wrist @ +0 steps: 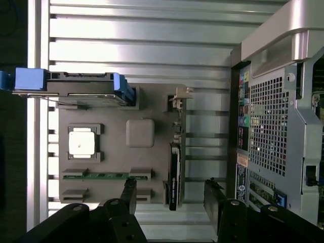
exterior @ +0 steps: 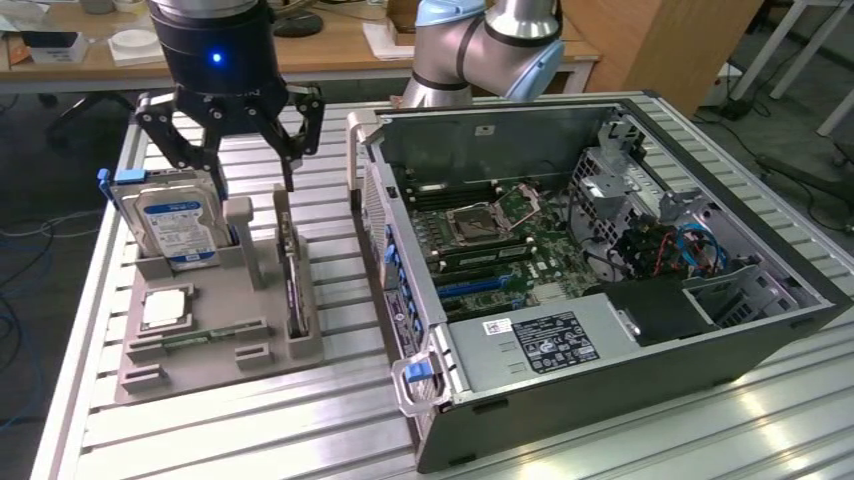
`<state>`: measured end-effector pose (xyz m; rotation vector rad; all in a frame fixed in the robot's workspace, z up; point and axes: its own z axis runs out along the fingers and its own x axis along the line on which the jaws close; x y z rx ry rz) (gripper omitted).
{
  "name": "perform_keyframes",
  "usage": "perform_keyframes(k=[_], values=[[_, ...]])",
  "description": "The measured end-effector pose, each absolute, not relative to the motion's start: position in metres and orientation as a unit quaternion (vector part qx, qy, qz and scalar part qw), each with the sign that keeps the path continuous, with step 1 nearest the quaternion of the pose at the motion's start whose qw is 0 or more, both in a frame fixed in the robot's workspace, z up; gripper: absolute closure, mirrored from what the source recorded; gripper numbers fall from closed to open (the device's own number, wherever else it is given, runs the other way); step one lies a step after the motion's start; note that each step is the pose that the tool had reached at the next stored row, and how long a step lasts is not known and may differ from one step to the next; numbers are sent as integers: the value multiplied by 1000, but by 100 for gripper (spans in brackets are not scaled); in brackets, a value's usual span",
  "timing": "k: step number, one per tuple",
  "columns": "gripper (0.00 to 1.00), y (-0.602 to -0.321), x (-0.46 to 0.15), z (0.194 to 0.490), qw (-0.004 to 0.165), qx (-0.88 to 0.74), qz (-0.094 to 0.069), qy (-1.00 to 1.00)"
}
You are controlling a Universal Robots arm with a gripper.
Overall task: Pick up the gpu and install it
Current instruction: 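Pick up the gpu and move the gpu toward the slot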
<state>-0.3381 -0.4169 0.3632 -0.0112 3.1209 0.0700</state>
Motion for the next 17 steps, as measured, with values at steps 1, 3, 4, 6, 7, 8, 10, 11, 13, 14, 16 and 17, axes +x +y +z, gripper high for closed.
perform_keyframes(k=[1,3,4,6,7,8,10,11,13,14,16,17], values=[[35,-417,-338,362,10,-4,22,1000],[35,-417,-338,361,10,-4,22,1000],[35,-417,-338,360,10,-4,22,1000],[35,-417,-338,359,10,-4,22,1000],[35,-418,-338,358,10,-4,22,1000],[35,-418,-338,357,10,-4,22,1000],[35,-419,-338,355,10,-3,22,1000],[35,-419,-338,354,10,-3,22,1000],[35,-420,-338,351,10,-3,22,1000],[35,-421,-338,349,10,-3,22,1000],[35,-422,-338,347,10,-3,22,1000],[35,-422,-337,346,10,-3,22,1000]])
